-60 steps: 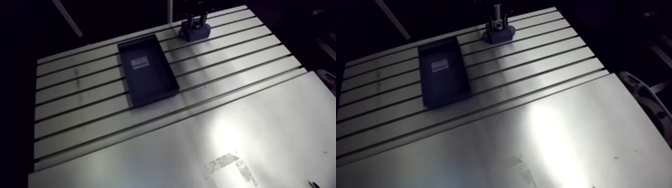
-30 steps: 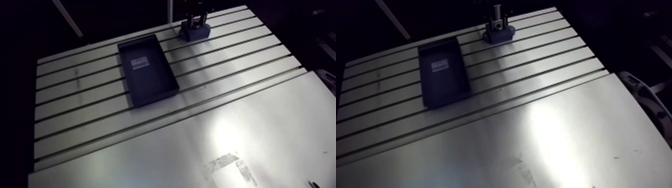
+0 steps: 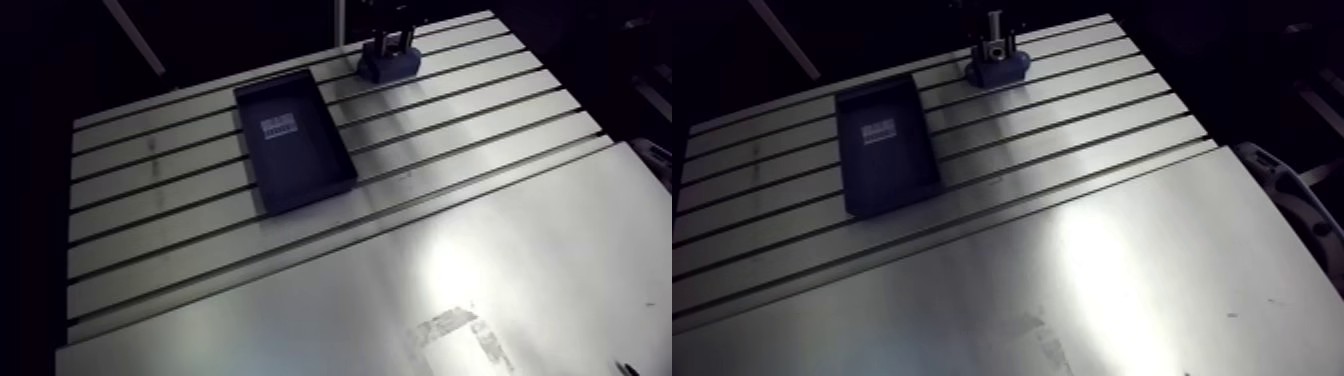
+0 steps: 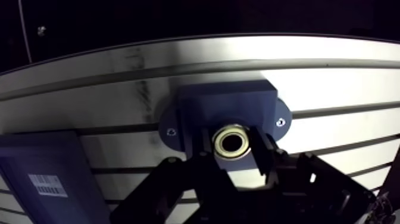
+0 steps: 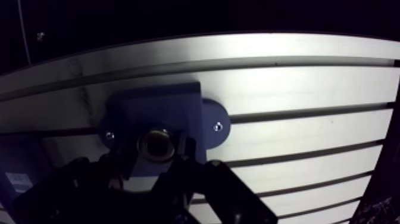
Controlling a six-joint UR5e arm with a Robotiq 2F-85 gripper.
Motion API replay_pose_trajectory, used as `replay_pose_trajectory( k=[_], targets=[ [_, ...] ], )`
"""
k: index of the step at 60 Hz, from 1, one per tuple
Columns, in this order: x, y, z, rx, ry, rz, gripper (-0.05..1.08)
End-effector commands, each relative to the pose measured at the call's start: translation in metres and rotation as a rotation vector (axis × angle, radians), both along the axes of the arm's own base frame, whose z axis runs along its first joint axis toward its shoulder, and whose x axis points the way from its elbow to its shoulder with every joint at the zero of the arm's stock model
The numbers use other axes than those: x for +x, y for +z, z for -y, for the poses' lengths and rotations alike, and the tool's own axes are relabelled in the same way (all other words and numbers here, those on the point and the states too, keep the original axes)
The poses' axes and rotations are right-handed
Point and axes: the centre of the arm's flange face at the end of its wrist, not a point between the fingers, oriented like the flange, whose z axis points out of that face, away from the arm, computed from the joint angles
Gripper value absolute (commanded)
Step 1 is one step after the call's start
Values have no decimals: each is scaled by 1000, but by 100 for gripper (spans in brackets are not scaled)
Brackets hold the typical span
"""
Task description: Pick up the bearing and press it into the housing until flush.
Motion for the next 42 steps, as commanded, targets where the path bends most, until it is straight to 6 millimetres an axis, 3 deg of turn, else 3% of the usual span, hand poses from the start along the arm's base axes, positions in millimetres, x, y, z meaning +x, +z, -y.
replay_pose_trajectory(
  k=[1,26,28,29,30,31,32,33,34,35,36,42],
  targets=[
    [0,2,1,1,-2,-1,1],
    [-3,19,1,4,-22,-14,1],
    [-3,19,1,3,-22,-10,7],
    [-3,18,1,1,-22,-6,23],
    [-3,19,1,-2,-22,-2,46],
    [-3,19,1,-2,-22,-2,46],
    [-3,19,1,-4,-23,4,72],
    [-3,19,1,-4,-23,4,72],
    [-2,19,-1,-6,-26,9,84],
    [-2,19,-1,-6,-26,9,84],
    [-2,19,-2,-8,-27,10,91],
    [-4,23,-4,-6,-28,1,107]
  ],
)
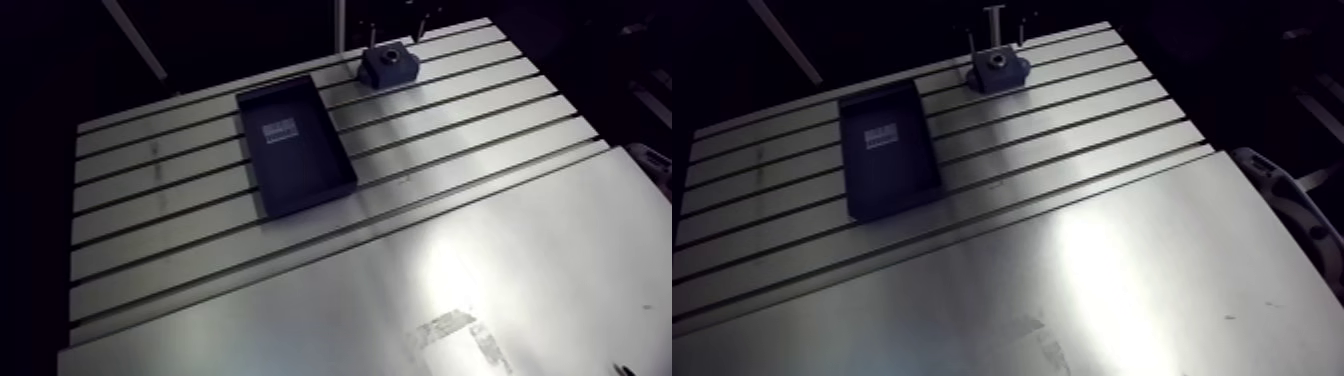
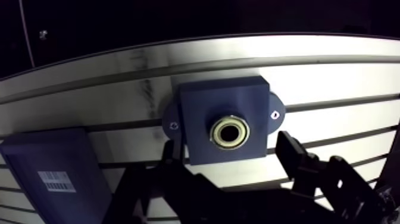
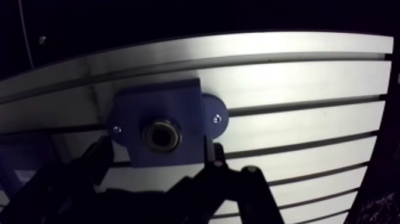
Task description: Pick up the bearing and press it into the housing until flush.
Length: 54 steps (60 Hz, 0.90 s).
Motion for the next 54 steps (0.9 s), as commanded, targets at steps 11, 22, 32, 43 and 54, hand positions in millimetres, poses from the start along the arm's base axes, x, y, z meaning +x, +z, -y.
replay_pose_trajectory(
  k=[11,22,32,43,54],
  targets=[
    [-1,5,-3,-6,-2,20,108],
    [-3,9,-3,6,2,15,108],
    [-3,6,-2,6,5,19,108],
    [-5,5,-2,6,8,19,108],
    [-5,3,-1,5,14,20,108]
  ],
)
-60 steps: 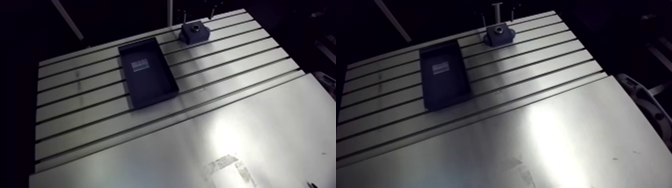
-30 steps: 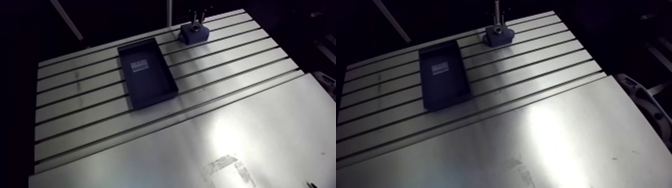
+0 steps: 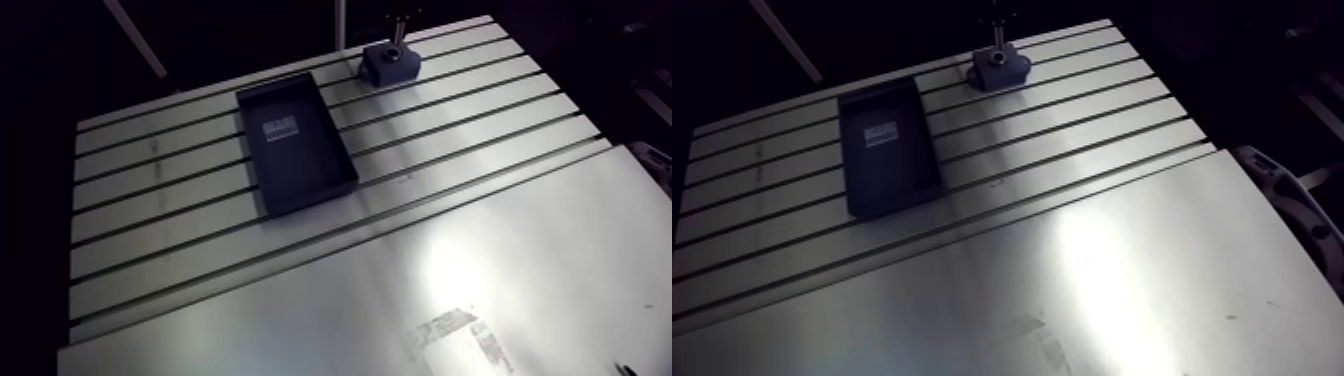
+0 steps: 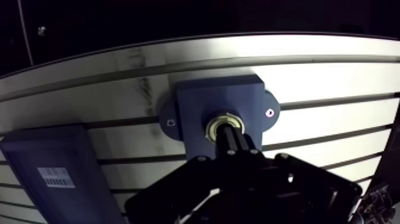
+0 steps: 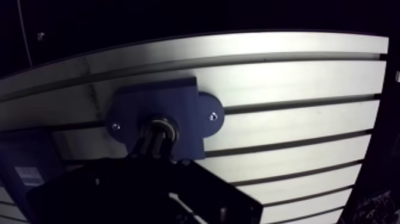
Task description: Pick up the bearing and press it into the housing until flush.
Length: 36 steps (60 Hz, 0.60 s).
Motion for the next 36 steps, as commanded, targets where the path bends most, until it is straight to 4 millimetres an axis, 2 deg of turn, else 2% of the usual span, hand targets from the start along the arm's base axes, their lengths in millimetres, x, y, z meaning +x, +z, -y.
replay_pose_trajectory(
  k=[1,36],
  targets=[
    [-1,-2,1,0,5,1,108],
    [2,-8,2,1,11,16,108]
  ],
)
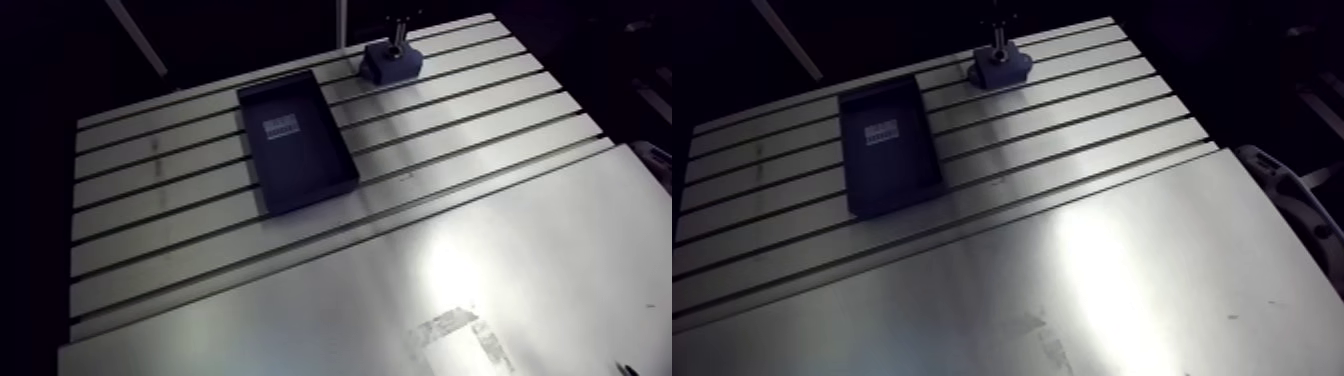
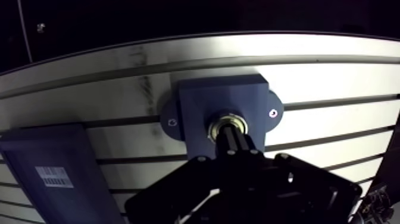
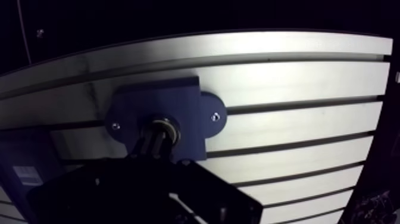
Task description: Pick up the bearing and press it into the housing until flush.
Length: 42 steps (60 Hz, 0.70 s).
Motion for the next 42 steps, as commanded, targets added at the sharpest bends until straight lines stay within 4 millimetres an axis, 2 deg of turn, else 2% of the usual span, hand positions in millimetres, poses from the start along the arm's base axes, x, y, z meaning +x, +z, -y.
replay_pose_trajectory(
  k=[1,42],
  targets=[
    [1,-3,0,1,2,6,108],
    [0,-9,2,1,7,11,108]
  ],
)
